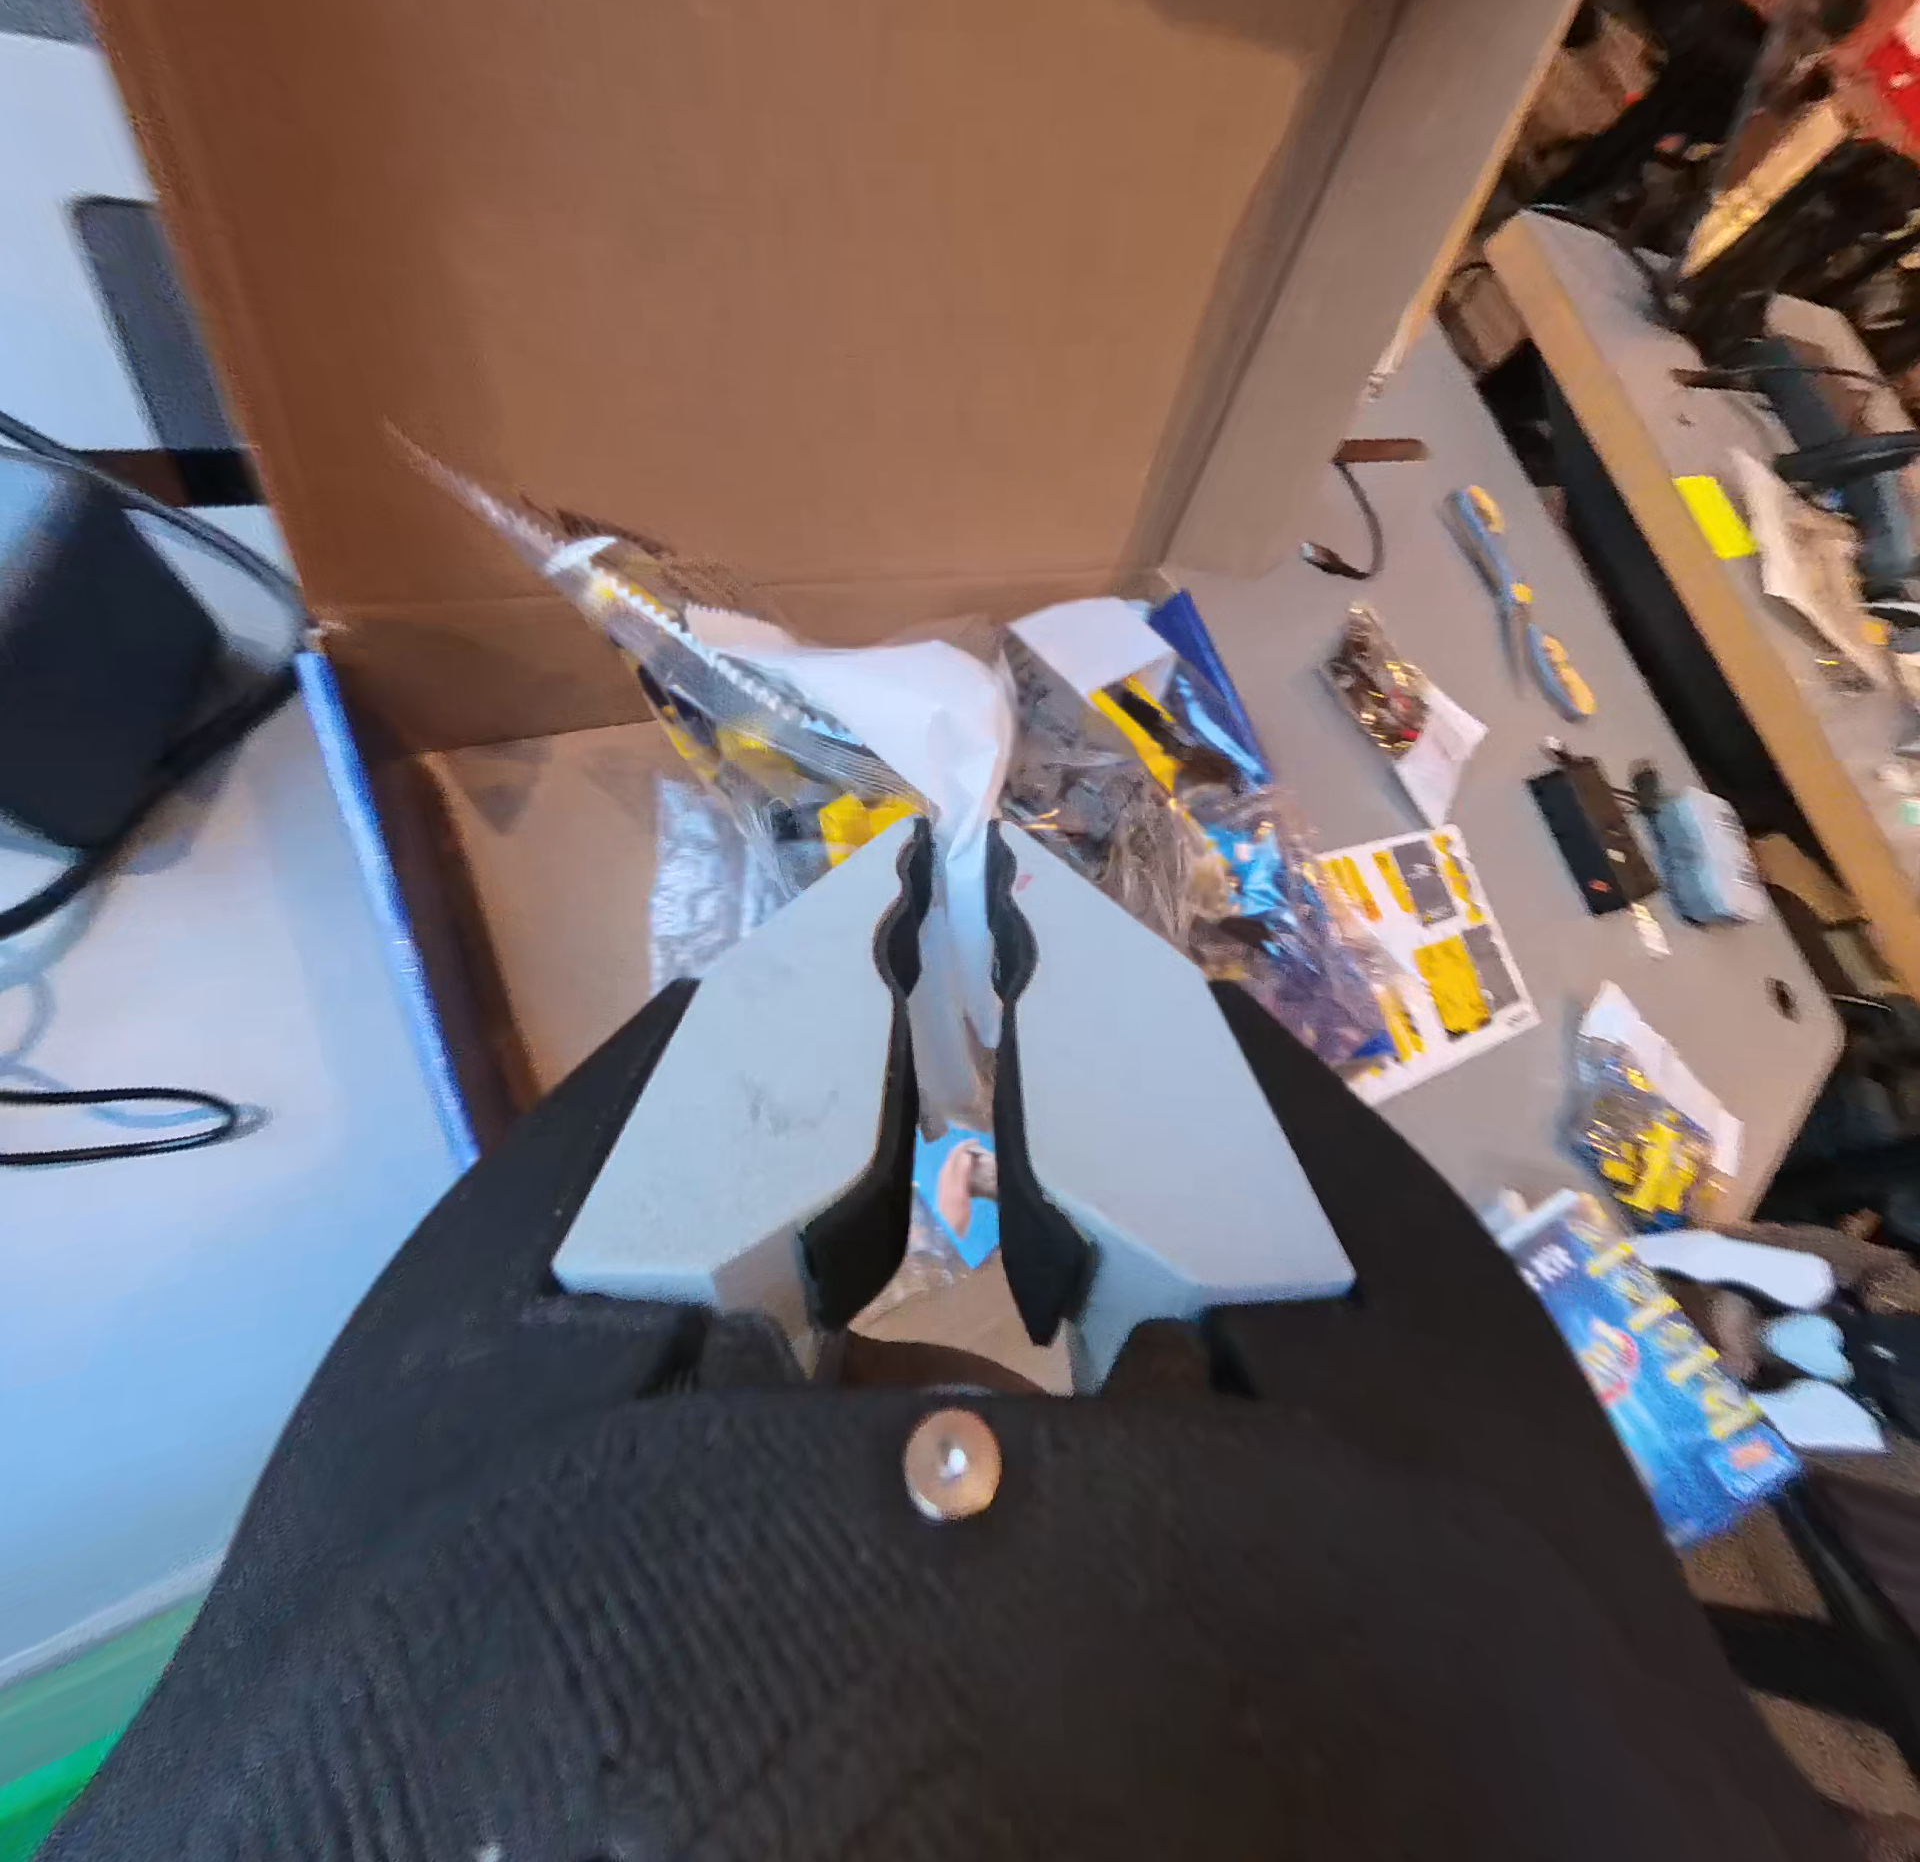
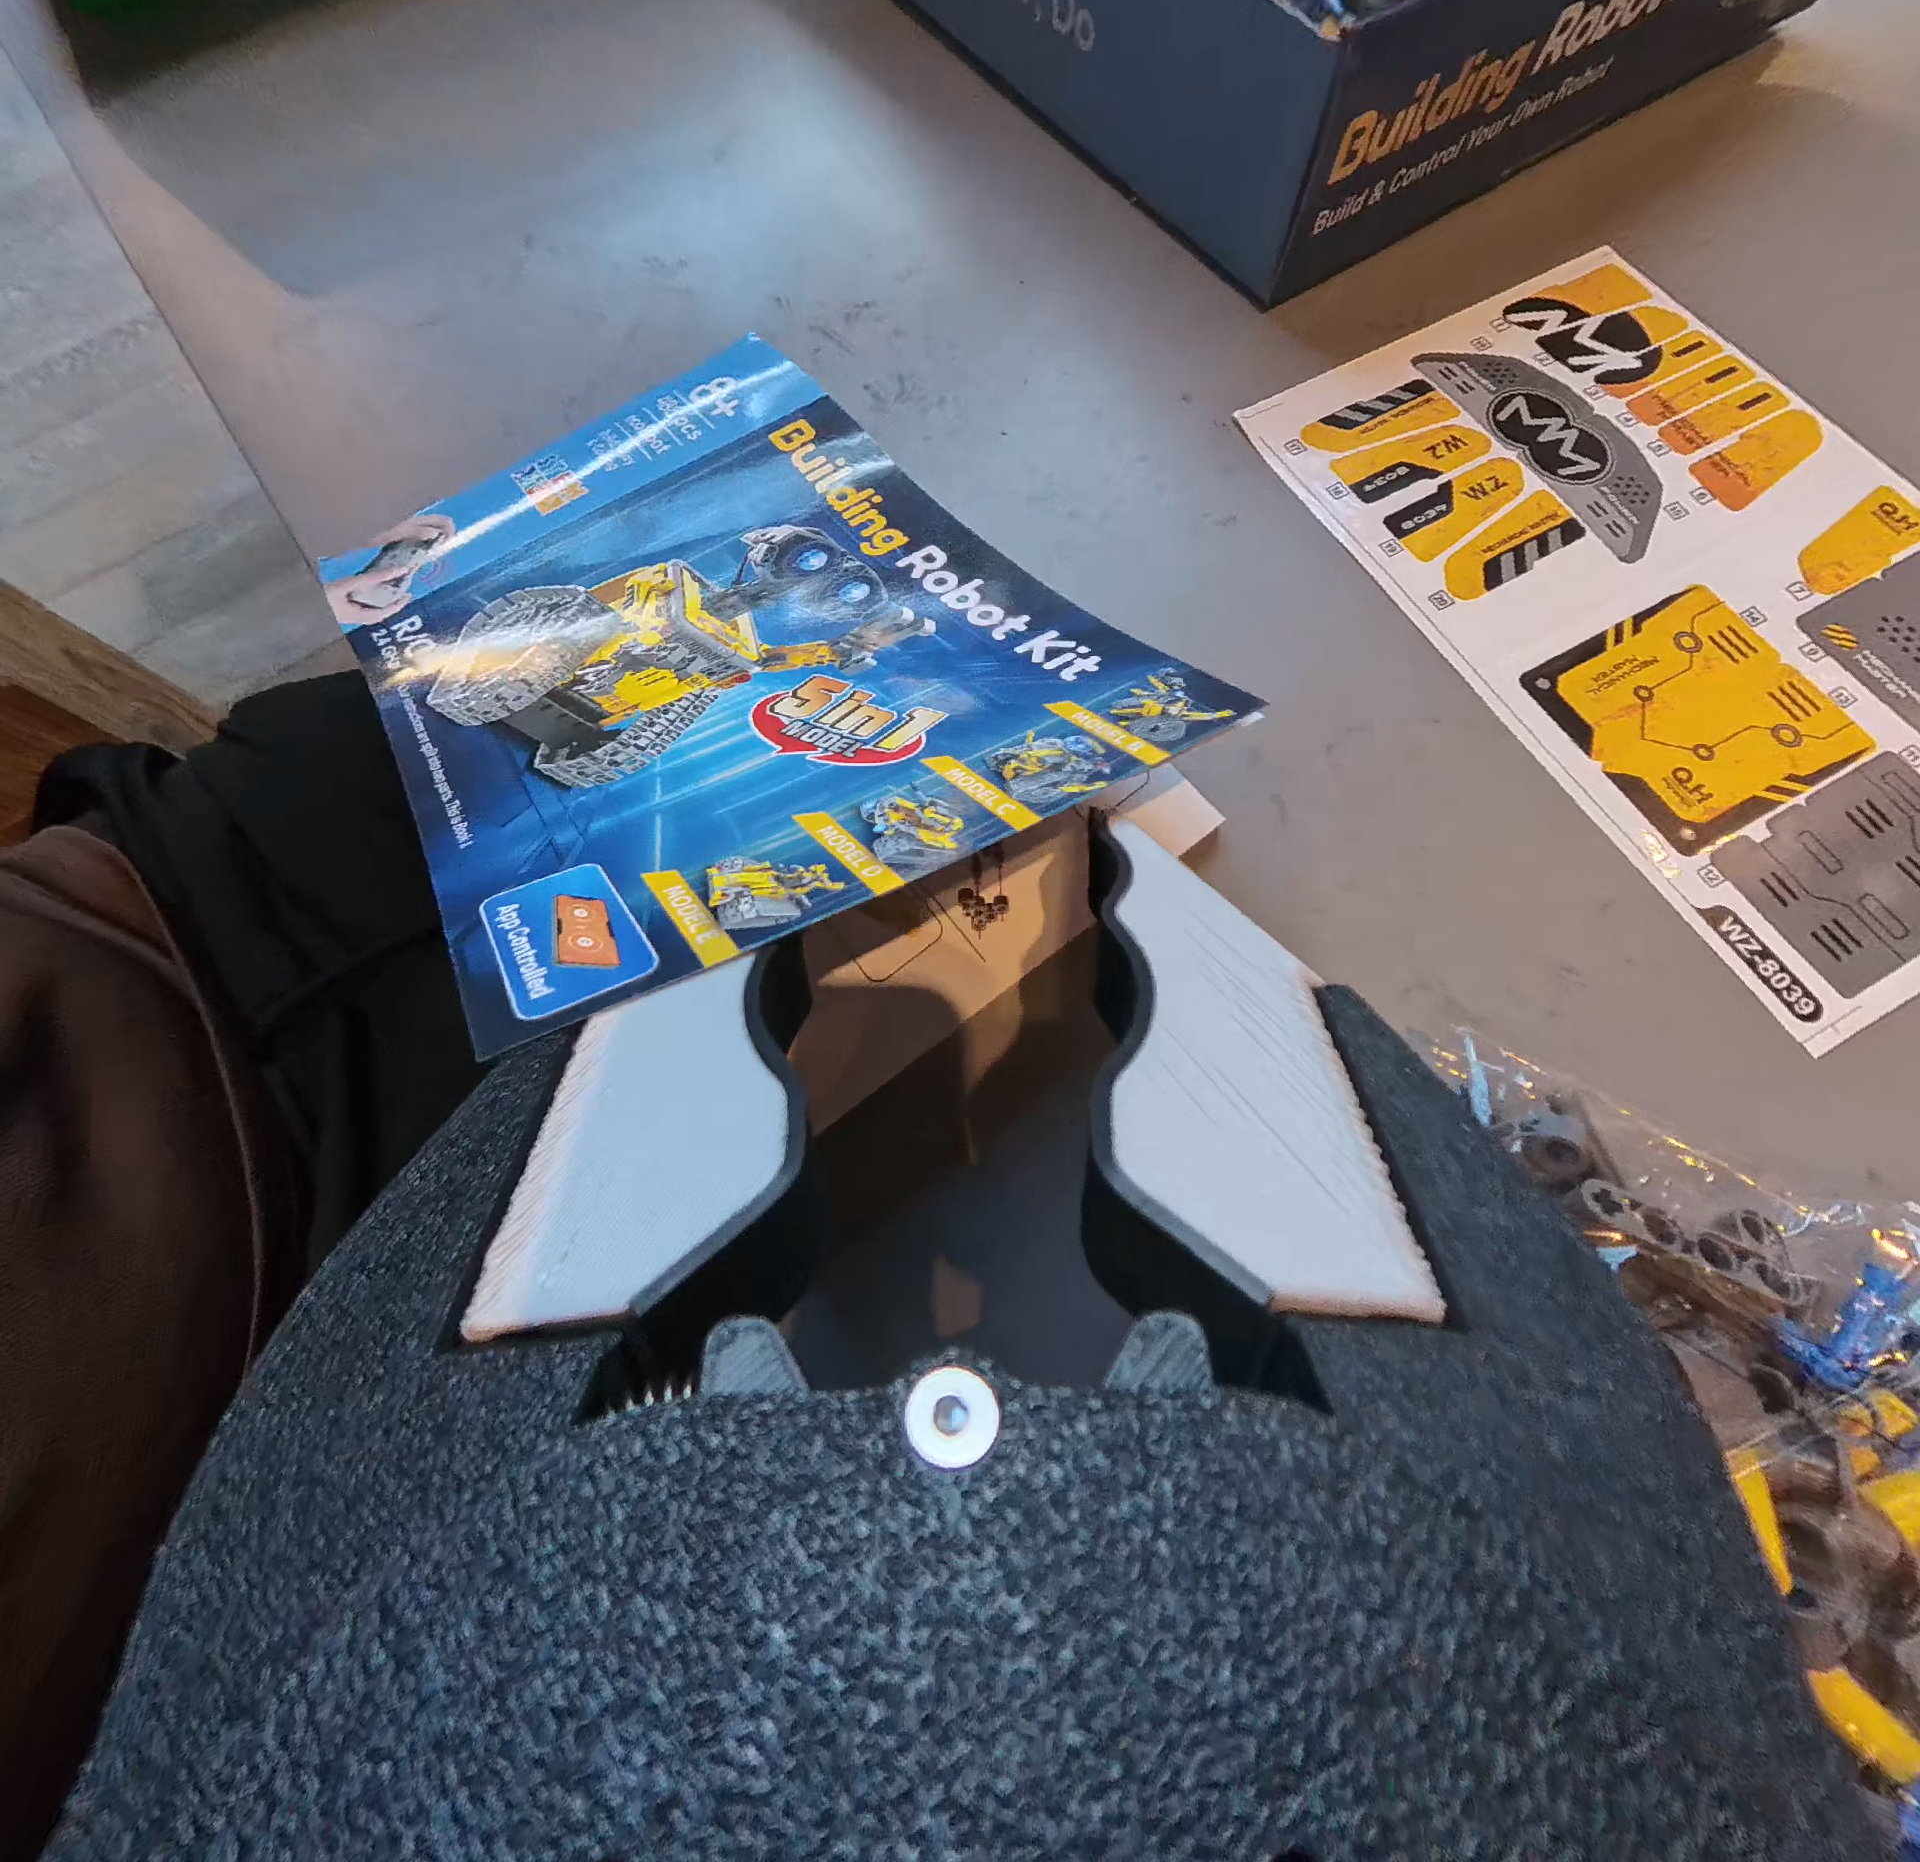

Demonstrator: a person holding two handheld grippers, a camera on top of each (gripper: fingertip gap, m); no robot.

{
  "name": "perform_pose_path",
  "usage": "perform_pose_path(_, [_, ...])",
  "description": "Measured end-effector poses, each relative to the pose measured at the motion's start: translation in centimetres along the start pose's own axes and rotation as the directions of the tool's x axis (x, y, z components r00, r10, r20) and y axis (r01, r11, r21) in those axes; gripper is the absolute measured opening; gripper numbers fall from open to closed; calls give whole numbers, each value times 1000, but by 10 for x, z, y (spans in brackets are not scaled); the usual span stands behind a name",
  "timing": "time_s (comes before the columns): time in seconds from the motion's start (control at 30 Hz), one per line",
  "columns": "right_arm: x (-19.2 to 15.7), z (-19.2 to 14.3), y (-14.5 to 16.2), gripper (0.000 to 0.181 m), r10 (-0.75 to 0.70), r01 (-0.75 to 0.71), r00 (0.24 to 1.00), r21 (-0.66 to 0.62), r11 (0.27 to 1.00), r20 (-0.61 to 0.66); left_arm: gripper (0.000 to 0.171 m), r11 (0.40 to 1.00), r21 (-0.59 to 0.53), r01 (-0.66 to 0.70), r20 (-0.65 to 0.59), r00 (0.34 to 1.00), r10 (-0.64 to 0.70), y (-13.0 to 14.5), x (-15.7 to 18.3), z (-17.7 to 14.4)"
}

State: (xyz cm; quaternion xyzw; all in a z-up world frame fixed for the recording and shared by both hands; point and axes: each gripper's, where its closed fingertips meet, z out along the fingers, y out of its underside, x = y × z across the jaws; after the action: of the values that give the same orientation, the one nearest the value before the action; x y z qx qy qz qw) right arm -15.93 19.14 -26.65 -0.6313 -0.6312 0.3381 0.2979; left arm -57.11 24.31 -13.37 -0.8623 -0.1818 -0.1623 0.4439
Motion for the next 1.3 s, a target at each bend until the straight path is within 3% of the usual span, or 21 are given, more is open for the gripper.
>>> perform_pose_path(0.2, [3, -1, -1, 52, 3, -2, 1000, 6, 1000, -14, 7, 996, -7, -91, 214, 973, 90, 7, -43, 3])
perform_pose_path(0.43, [3, -1, -1, 52, 3, -3, 1000, 6, 1000, -17, 6, 970, 109, -218, 245, 951, 186, -35, -22, -13])
perform_pose_path(0.57, [3, -1, -1, 52, 2, -2, 1000, 3, 1000, -16, 6, 946, 46, -319, 303, 907, 292, -48, -16, -12])
perform_pose_path(0.67, [9, -3, 0, 53, -13, 13, 998, 4, 1000, -55, 6, 932, 12, -361, 431, 843, 322, -56, -38, -15])
perform_pose_path(0.83, [29, -18, -6, 56, -8, 13, 989, 37, 999, -145, 7, 933, -112, -341, 454, 818, 354, -24, -63, -11])
perform_pose_path(0.97, [45, -32, -17, 56, 21, -2, 978, 89, 996, -208, 22, 946, -62, -317, 493, 815, 306, -20, -72, -25])
perform_pose_path(1.1, [47, -36, -19, 56, 47, -23, 978, 114, 993, -205, 30, 916, -30, -401, 515, 779, 358, -27, -52, -45])
perform_pose_path(1.2, [51, -37, -18, 56, 52, -27, 971, 113, 993, -232, 47, 920, -32, -391, 438, 822, 365, -17, -25, -48])
perform_pose_path(1.3, [65, -43, -19, 56, 84, -47, 953, 130, 990, -291, 61, 956, -93, -280, 198, 935, 293, 24, 17, -31])
